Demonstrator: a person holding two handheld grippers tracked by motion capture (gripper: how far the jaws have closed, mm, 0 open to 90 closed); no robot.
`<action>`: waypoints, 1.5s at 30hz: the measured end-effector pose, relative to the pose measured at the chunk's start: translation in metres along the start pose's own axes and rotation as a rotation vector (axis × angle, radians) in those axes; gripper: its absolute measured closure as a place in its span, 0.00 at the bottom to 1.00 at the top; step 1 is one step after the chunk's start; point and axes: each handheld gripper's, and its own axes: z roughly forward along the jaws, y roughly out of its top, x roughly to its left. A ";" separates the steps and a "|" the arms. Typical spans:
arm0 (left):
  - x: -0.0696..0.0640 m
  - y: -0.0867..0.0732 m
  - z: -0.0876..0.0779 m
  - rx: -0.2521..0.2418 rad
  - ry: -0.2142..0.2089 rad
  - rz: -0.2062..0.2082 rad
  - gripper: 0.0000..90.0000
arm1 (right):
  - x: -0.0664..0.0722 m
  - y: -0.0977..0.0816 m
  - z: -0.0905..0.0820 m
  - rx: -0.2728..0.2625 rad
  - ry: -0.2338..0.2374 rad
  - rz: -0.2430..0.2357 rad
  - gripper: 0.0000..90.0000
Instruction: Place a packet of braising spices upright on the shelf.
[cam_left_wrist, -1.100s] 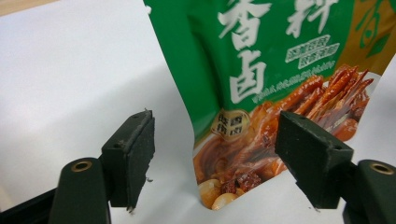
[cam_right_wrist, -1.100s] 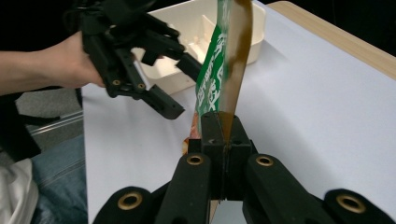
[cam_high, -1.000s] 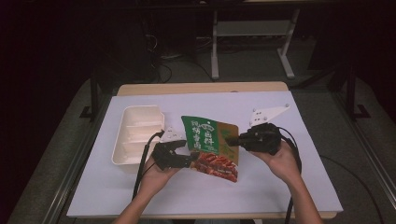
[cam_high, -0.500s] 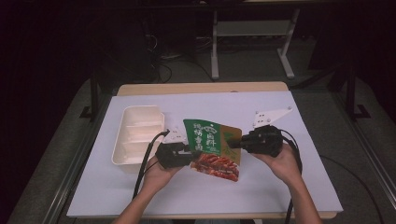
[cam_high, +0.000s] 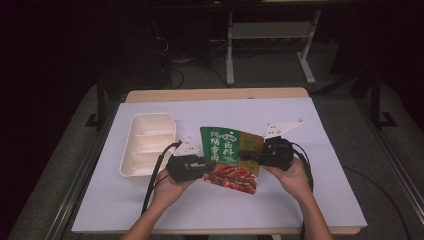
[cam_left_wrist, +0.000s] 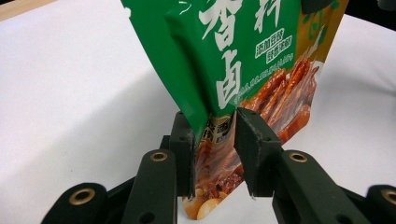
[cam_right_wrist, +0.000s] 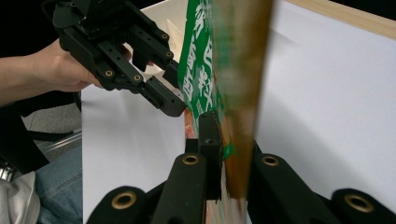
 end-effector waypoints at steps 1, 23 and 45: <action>0.000 0.000 0.000 0.000 0.000 0.000 0.76 | 0.000 0.000 0.000 0.000 0.000 0.000 0.96; -0.004 0.000 -0.001 0.017 0.014 0.008 0.68 | 0.002 -0.010 0.000 -0.086 -0.010 0.043 0.98; -0.031 -0.032 -0.032 0.022 0.036 0.058 0.38 | 0.023 0.014 -0.016 -0.053 -0.077 -0.020 0.99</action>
